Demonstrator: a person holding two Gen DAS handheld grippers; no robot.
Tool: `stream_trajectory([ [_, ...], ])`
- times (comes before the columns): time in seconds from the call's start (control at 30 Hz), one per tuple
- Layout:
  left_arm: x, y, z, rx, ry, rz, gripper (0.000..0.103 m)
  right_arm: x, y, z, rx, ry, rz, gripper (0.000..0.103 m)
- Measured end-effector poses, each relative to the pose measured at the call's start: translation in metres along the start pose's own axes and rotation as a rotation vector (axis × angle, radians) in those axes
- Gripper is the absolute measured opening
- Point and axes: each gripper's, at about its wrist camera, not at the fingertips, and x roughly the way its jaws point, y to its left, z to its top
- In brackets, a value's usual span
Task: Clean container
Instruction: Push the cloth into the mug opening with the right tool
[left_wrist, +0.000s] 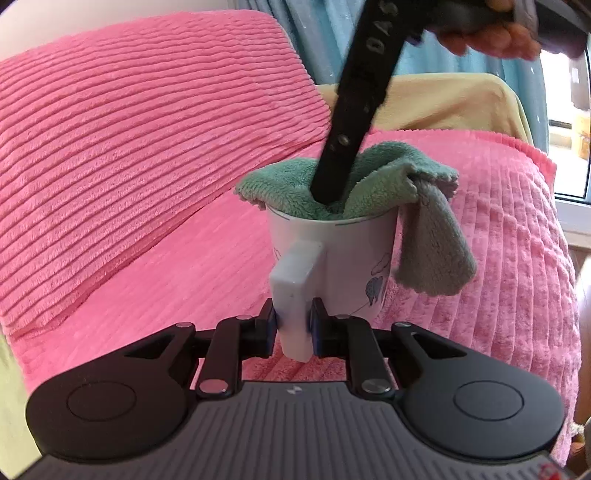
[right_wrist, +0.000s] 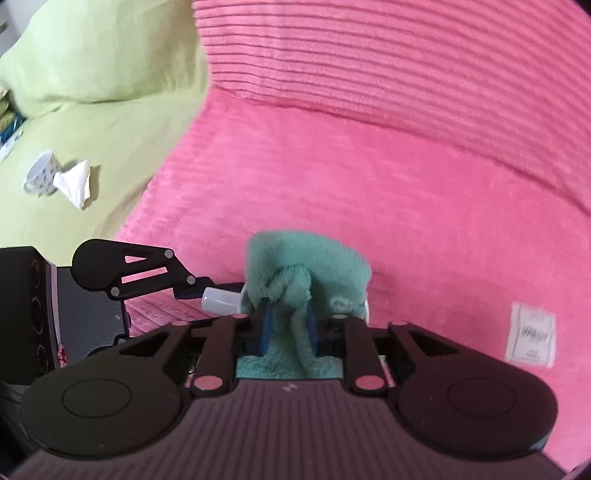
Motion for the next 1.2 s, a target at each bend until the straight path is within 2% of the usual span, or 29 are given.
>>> stream_trajectory([
  [0.1, -0.001, 0.001, 0.0, 0.005, -0.006, -0.002, 0.021, 0.007, 0.002, 0.01, -0.09, 0.017, -0.017, 0.024],
  [0.23, -0.002, -0.003, -0.002, 0.035, -0.025, 0.017, 0.023, 0.037, 0.003, 0.02, -0.143, 0.107, 0.015, 0.024],
  [0.37, -0.006, -0.012, -0.004, 0.103, -0.058, 0.026, 0.023, 0.06, 0.001, 0.02, -0.115, 0.16, 0.061, 0.008],
  [0.43, -0.006, -0.018, -0.007, 0.155, -0.054, 0.047, 0.024, 0.067, 0.0, 0.016, -0.09, 0.174, 0.085, 0.006],
  [0.53, -0.004, -0.02, -0.008, 0.164, -0.041, 0.048, 0.025, 0.068, 0.006, 0.009, -0.09, 0.208, 0.094, 0.004],
  [0.6, -0.003, -0.02, -0.006, 0.141, -0.033, 0.046, 0.024, 0.068, 0.011, 0.005, -0.1, 0.235, 0.092, 0.004],
  [0.7, -0.002, -0.012, -0.001, 0.053, -0.018, 0.024, 0.023, 0.067, 0.019, -0.001, -0.12, 0.274, 0.086, 0.005],
  [0.8, 0.001, -0.005, 0.002, -0.007, 0.009, 0.028, 0.022, 0.056, 0.025, -0.003, -0.163, 0.278, 0.054, 0.005],
  [1.07, 0.004, 0.011, 0.007, -0.14, 0.059, -0.013, 0.022, 0.01, 0.023, 0.0, -0.198, 0.222, -0.01, 0.005],
  [1.2, 0.002, 0.014, 0.006, -0.163, 0.061, -0.024, 0.022, -0.008, 0.023, 0.002, -0.197, 0.172, -0.085, 0.005],
])
